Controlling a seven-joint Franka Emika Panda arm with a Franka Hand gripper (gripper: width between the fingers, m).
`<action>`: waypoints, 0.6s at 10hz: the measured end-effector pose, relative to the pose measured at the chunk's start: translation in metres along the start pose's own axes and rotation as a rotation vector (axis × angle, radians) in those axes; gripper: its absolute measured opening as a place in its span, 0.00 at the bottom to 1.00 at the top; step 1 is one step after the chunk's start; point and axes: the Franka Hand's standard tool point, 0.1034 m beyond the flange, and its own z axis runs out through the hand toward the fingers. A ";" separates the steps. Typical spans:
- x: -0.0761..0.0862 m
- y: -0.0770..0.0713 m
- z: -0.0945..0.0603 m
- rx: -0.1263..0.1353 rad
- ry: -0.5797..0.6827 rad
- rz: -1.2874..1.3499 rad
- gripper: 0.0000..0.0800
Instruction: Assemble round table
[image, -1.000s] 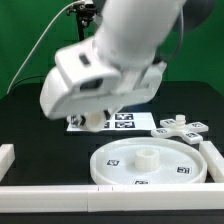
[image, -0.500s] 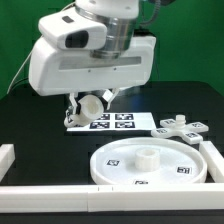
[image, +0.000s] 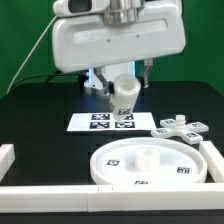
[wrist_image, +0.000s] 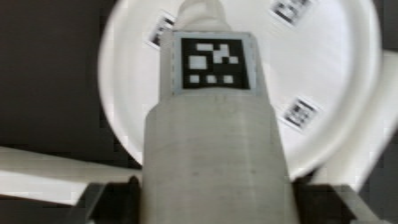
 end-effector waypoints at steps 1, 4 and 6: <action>0.001 0.006 -0.002 -0.025 0.063 0.010 0.51; -0.003 0.028 -0.002 -0.131 0.221 -0.021 0.51; -0.004 0.027 0.000 -0.132 0.223 -0.014 0.51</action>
Offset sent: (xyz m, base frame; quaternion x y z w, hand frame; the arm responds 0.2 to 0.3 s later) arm 0.0000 0.0000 0.0000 0.0000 0.1938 0.0000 0.9810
